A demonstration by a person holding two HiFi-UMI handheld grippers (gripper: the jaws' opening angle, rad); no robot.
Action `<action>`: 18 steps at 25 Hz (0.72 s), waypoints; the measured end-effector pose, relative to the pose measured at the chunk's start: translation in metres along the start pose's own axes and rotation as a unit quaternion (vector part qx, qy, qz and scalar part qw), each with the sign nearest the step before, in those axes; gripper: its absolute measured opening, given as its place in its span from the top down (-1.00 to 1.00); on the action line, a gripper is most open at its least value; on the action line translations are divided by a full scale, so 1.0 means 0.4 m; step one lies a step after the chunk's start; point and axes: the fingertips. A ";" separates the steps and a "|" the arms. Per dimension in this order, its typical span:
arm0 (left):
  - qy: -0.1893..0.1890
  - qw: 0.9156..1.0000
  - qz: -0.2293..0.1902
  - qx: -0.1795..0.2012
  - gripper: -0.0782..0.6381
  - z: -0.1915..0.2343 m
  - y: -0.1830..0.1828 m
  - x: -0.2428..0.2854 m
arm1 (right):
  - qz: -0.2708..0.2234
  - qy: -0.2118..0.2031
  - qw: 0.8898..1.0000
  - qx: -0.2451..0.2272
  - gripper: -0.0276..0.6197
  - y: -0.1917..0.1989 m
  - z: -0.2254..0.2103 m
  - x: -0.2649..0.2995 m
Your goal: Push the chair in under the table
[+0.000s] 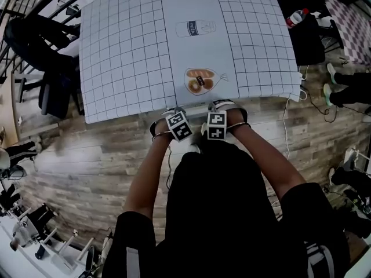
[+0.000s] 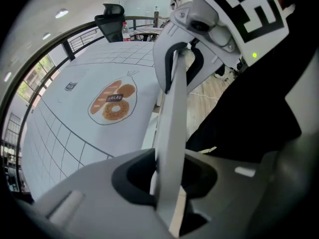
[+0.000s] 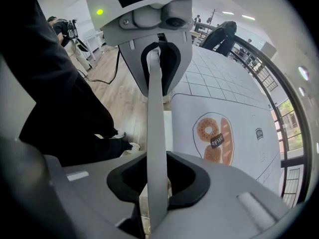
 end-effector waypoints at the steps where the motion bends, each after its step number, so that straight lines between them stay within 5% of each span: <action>1: -0.002 1.000 0.003 0.007 0.49 0.006 -0.002 0.001 | 0.000 0.002 1.000 0.000 0.67 0.001 -0.006 0.000; 18: -0.003 1.000 0.000 0.000 0.49 0.073 0.000 -0.001 | 0.003 -0.005 1.000 0.015 0.65 -0.012 -0.066 0.011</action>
Point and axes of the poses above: the fingertips, and each gripper's own axes: x forward along the fingers, z to its left, y out of its underside, and after that the axes turned 1 degree about -y, right-handed
